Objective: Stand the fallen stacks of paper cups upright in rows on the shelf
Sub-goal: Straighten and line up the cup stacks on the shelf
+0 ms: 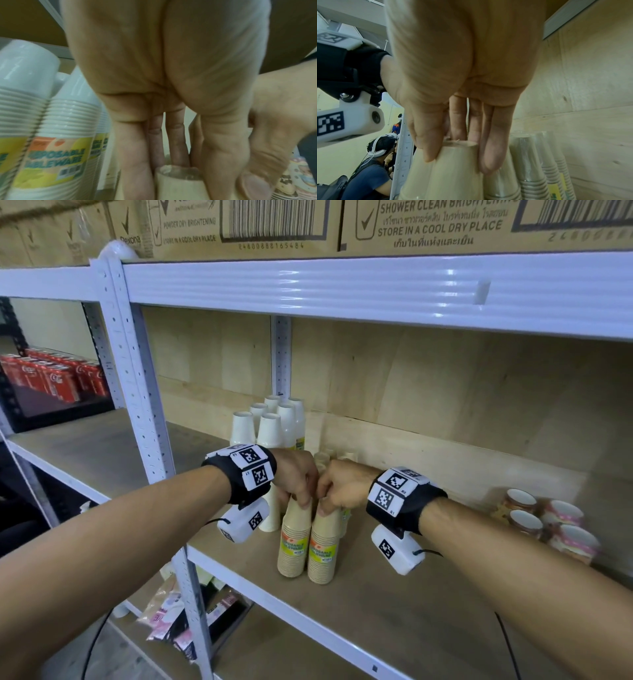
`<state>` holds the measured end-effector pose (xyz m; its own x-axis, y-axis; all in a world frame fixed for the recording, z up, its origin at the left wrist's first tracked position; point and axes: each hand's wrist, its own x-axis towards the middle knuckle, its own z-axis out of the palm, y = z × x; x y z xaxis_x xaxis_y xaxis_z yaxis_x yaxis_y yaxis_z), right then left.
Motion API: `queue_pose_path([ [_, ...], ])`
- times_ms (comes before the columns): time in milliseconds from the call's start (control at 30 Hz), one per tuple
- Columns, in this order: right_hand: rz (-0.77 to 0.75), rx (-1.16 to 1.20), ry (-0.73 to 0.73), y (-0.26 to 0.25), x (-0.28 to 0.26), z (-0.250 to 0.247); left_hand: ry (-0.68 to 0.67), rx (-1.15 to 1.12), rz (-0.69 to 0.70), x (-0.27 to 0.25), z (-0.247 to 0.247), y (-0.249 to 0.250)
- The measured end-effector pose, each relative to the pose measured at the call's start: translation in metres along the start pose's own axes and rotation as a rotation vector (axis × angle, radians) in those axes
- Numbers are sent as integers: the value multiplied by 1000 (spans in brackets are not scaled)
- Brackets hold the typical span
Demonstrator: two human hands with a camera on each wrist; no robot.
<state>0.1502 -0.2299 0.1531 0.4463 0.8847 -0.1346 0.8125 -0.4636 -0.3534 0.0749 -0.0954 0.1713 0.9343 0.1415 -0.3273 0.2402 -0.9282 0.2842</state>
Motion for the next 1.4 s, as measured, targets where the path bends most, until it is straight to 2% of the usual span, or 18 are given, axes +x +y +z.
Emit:
queue_pose_path([
  [367, 124, -15, -52, 29, -30, -28, -65, 31, 98, 18, -13, 48],
  [567, 215, -11, 15, 60, -52, -46, -80, -22, 148, 34, -20, 77],
  [933, 410, -5, 239, 118, -76, -64, 75, -8, 176, 74, -24, 122],
  [1200, 490, -42, 353, 149, -66, -72, 229, 4, 213, 110, -28, 141],
  [1400, 538, -39, 421, 173, -42, -66, 271, -8, 208, 143, -25, 148],
])
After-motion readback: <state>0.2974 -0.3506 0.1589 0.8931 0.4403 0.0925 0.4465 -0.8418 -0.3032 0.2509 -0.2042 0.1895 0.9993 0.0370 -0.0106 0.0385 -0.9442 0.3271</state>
